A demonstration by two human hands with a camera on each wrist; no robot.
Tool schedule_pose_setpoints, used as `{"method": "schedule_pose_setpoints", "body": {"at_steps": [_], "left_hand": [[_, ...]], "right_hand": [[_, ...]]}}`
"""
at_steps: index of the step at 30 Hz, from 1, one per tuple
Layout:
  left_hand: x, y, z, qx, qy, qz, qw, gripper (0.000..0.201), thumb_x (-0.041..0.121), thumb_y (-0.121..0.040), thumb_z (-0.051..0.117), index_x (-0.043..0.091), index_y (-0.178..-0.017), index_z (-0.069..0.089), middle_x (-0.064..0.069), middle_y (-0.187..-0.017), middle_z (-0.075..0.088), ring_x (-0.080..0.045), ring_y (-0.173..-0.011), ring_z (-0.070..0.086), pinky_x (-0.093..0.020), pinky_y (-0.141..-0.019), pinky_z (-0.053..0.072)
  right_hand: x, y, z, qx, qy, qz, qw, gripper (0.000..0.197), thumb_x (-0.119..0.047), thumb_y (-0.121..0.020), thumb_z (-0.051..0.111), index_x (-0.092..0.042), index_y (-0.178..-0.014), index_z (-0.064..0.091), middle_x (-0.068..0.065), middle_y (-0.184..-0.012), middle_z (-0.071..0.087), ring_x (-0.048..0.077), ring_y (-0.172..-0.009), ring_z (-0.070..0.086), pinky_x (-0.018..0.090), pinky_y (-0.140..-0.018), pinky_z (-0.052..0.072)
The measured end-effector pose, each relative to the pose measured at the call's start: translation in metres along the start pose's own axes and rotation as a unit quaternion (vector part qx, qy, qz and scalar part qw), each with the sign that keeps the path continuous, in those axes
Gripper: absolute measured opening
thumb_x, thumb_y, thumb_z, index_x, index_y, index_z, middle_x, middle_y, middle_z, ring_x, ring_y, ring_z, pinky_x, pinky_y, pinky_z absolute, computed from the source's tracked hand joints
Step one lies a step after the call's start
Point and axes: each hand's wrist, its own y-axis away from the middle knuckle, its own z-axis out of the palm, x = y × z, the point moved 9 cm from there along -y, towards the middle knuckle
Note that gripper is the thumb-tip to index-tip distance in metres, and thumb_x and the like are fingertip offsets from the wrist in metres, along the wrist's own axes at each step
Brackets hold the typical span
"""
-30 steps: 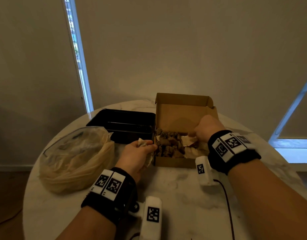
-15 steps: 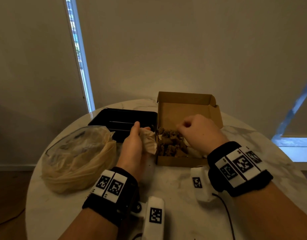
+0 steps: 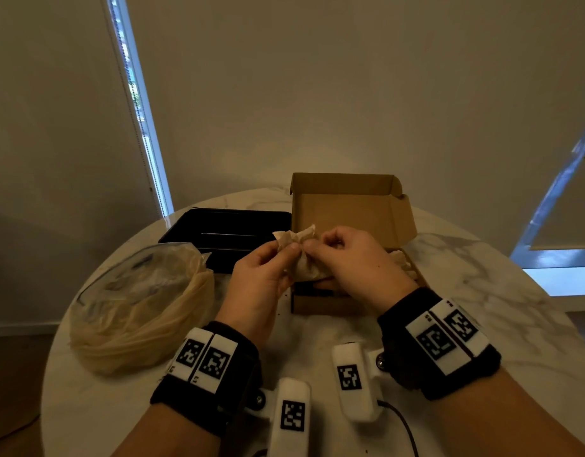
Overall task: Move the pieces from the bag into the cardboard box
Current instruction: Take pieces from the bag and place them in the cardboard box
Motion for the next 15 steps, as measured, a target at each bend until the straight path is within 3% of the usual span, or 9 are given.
{"method": "schedule_pose_setpoints", "body": {"at_steps": [4,8,10,13,15], "left_hand": [[0.004,0.002,-0.002,-0.001,-0.001,0.022,1.0,0.022,0.009,-0.095,0.062,0.004,-0.116,0.071,-0.012,-0.107,0.077,-0.018,-0.095,0.075,-0.025,-0.077,0.061],[0.003,0.001,0.002,-0.014,-0.003,0.023,1.0,0.025,0.01,-0.091,0.065,0.002,-0.115,0.071,-0.016,-0.109,0.076,-0.024,-0.099,0.074,-0.03,-0.082,0.062],[0.001,0.0,0.004,-0.016,0.001,0.02,1.0,0.025,0.011,-0.093,0.065,0.0,-0.115,0.07,-0.017,-0.107,0.076,-0.025,-0.097,0.075,-0.03,-0.079,0.062],[0.001,-0.001,-0.004,0.019,-0.026,0.023,0.999,0.022,0.023,-0.093,0.068,0.007,-0.108,0.072,-0.005,-0.092,0.078,-0.01,-0.078,0.073,-0.024,-0.067,0.057],[-0.001,-0.004,-0.015,0.054,-0.066,0.023,0.996,0.018,0.025,-0.092,0.071,0.015,-0.106,0.074,0.005,-0.088,0.076,-0.003,-0.075,0.067,-0.023,-0.067,0.051]], "right_hand": [[0.002,0.001,0.009,-0.052,-0.057,-0.016,0.997,0.03,-0.021,-0.088,0.078,-0.012,-0.114,0.068,0.009,-0.109,0.075,0.02,-0.099,0.075,0.039,-0.086,0.062],[0.004,0.0,0.011,-0.089,-0.057,-0.011,0.994,0.032,-0.021,-0.086,0.08,-0.013,-0.115,0.07,0.007,-0.108,0.077,0.019,-0.1,0.075,0.037,-0.086,0.062],[0.007,-0.001,0.007,-0.087,-0.052,-0.007,0.995,0.03,-0.014,-0.087,0.078,-0.013,-0.116,0.07,0.009,-0.109,0.076,0.021,-0.1,0.075,0.037,-0.084,0.062],[0.011,-0.006,-0.015,-0.051,-0.041,-0.002,0.998,0.027,-0.012,-0.088,0.077,-0.013,-0.115,0.071,0.008,-0.108,0.077,0.022,-0.098,0.075,0.035,-0.081,0.062],[0.013,-0.009,-0.043,-0.003,-0.042,0.008,0.999,0.028,-0.009,-0.087,0.077,-0.012,-0.114,0.071,0.008,-0.107,0.077,0.022,-0.097,0.076,0.034,-0.078,0.061]]}}
